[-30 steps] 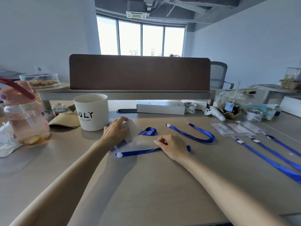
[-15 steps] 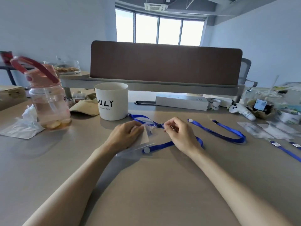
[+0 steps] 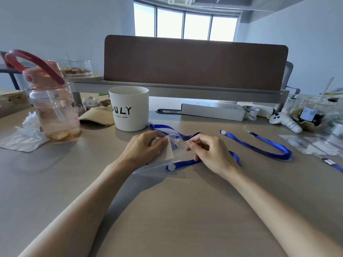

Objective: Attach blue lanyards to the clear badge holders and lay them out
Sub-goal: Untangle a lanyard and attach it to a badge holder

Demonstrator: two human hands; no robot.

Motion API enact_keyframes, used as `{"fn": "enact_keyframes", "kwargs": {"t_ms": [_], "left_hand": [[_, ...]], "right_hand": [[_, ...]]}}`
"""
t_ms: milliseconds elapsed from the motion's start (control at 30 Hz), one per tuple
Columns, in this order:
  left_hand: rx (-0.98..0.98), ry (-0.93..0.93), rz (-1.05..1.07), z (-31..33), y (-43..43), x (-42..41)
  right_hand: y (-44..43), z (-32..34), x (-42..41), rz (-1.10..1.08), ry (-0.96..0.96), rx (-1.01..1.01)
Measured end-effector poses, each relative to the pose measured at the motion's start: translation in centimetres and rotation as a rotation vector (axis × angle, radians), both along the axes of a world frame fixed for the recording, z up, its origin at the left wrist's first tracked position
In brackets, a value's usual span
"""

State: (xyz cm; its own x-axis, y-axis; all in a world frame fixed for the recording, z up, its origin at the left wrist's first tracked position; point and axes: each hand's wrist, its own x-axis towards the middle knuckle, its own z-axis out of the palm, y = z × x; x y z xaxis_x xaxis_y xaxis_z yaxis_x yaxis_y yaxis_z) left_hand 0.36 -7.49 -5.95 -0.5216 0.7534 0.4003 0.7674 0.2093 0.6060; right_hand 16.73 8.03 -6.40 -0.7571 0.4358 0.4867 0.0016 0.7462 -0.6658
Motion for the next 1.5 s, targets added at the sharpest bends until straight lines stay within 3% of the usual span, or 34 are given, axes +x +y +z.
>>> {"fn": "enact_keyframes", "kwargs": {"t_ms": [633,900,1233,1333,1500], "left_hand": [[0.053,-0.029,-0.023,0.1,0.0,0.2],[0.043,-0.021,-0.040,0.1,0.2,0.2],[-0.183,-0.141,-0.180,0.3,0.2,0.2],[-0.096,-0.132,-0.151,0.3,0.1,0.0],[-0.049,-0.105,-0.103,0.4,-0.2,-0.3]], "right_hand": [[-0.8,0.1,-0.1,0.046,-0.034,-0.081],[-1.0,0.5,-0.1,0.100,0.001,-0.303],[-0.6,1.8,0.7,0.068,-0.069,-0.359],[-0.8,2.0,0.9,0.108,-0.146,-0.333],[-0.8,2.5,1.2,0.165,-0.092,-0.418]]}}
